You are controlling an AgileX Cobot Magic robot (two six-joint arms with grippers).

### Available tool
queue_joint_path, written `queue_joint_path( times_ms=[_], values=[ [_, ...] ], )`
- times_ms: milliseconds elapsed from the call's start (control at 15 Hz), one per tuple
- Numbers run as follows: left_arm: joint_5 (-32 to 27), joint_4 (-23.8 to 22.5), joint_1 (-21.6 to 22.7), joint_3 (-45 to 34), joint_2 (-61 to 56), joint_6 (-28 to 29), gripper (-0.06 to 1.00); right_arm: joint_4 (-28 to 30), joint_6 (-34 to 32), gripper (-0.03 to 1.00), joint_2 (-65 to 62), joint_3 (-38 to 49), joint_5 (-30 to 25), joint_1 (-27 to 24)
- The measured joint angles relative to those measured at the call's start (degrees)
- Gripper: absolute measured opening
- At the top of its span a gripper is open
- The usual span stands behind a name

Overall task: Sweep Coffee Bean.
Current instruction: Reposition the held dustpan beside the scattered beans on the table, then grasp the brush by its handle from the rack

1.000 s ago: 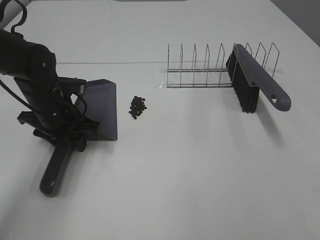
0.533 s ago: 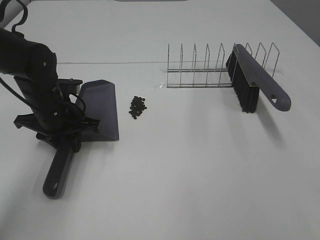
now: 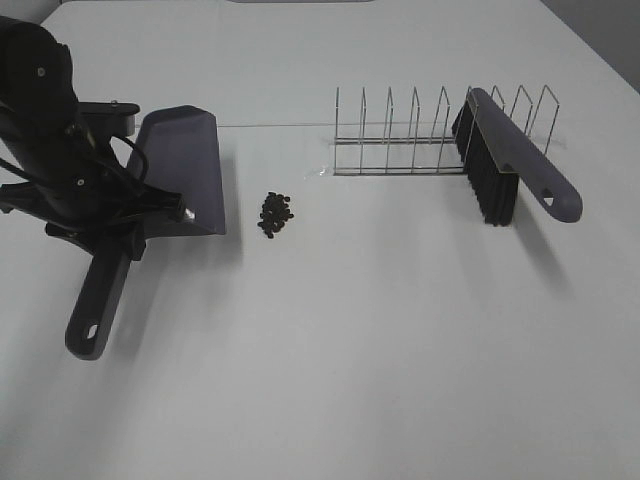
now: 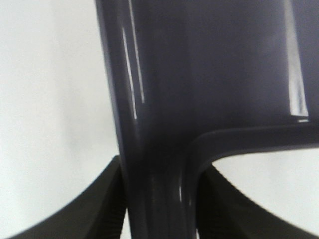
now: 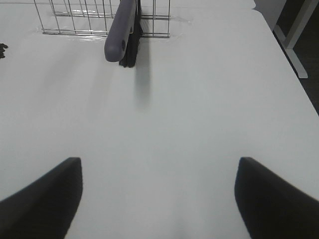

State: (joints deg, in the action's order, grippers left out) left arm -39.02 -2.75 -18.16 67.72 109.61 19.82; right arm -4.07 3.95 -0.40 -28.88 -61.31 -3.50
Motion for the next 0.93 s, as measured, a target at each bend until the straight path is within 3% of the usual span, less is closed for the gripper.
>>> queue_joint_path(
  times_ms=[200, 467, 600, 667, 933],
  values=[
    [-0.11, -1.26, 0.0, -0.11, -0.17, 0.11, 0.38, -0.06, 0.0, 0.74, 2.86, -0.97, 2.75, 0.0],
    [-0.34, -1.55, 0.0, -0.11, -0.17, 0.11, 0.38, -1.03, 0.0, 0.66, 17.99, -2.58, 16.16, 0.0],
    [-0.4, -1.6, 0.0, -0.11, -0.17, 0.06, 0.38, -3.04, 0.0, 0.66, 25.1, -4.18, 20.17, 0.0],
    [-0.4, -1.66, 0.0, -0.11, -0.17, -0.4, 0.38, -5.5, 0.74, 0.66, 35.75, -8.48, 23.32, 0.0],
    [-0.4, -1.78, 0.0, -0.11, -0.17, -1.03, 0.38, -10.89, 9.05, 0.66, 58.44, -22.63, 23.38, 0.0]
  ],
)
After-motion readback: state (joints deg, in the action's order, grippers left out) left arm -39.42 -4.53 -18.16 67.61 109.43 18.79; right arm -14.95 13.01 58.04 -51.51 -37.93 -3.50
